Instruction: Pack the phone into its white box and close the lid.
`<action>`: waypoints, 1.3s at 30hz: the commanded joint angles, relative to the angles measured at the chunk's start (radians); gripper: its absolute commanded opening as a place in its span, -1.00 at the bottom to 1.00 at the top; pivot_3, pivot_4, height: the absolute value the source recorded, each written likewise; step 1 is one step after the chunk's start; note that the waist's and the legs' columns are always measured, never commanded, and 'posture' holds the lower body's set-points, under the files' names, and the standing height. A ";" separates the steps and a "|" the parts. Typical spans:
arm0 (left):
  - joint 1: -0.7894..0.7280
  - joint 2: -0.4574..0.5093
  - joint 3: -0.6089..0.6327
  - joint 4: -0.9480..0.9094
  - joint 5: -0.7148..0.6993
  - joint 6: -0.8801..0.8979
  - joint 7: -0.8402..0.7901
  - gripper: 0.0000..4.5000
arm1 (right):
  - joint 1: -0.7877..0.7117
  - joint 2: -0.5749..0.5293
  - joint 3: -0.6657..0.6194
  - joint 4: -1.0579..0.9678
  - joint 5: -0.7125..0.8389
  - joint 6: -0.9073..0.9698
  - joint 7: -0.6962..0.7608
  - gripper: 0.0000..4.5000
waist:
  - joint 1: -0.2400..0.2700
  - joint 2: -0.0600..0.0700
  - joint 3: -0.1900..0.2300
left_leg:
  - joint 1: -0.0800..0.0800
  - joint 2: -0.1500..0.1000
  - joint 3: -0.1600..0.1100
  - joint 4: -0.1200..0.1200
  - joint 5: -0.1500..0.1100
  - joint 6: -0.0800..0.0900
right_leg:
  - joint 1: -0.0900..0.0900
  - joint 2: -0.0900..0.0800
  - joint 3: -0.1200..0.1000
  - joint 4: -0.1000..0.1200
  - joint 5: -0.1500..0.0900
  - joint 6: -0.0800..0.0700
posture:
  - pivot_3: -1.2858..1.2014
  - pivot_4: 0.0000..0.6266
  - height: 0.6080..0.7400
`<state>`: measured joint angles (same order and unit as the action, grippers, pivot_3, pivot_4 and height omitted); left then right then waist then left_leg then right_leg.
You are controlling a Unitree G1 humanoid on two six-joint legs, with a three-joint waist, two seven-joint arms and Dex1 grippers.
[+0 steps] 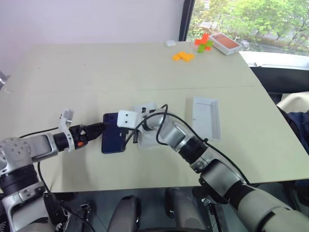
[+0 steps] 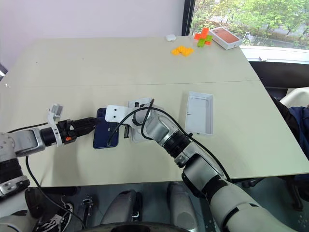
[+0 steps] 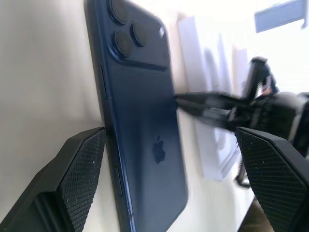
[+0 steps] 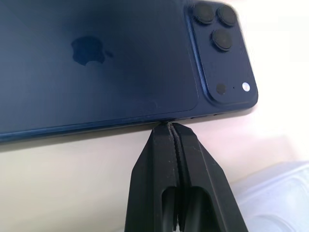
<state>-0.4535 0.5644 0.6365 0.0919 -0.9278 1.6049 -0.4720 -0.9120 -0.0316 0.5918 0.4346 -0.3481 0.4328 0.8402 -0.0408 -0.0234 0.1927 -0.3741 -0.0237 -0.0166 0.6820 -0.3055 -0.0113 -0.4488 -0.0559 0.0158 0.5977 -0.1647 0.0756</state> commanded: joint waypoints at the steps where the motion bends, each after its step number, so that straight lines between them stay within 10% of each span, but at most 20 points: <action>1: -0.046 -0.023 -0.008 -0.023 -0.165 0.010 0.025 0.99 | 0.001 0.023 0.026 0.001 0.006 -0.031 0.011 -0.97 | 0.000 0.000 0.000 | 0.000 -0.001 -0.001 0.000 0.000 0.000 | 0.000 0.000 -0.001 0.000 0.000 0.000 | 0.03 -0.52 1.00; 39: 0.048 0.064 -0.018 0.079 -0.543 0.009 0.559 0.99 | 0.000 0.011 -0.007 0.005 -0.011 -0.078 0.004 -0.97 | -0.005 0.000 0.000 | 0.001 -0.002 -0.008 -0.002 0.001 -0.002 | 0.003 -0.001 -0.006 -0.002 -0.001 -0.001 | 0.03 -0.52 1.00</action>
<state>-0.4002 0.6041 0.6052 0.1767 -1.4337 1.6063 0.0516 -0.9118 -0.0362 0.5768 0.4579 -0.3699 0.3689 0.8380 -0.0454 -0.0229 0.1925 -0.3735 -0.0259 -0.0243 0.6797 -0.3041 -0.0138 -0.4457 -0.0568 0.0102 0.5960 -0.1655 0.0747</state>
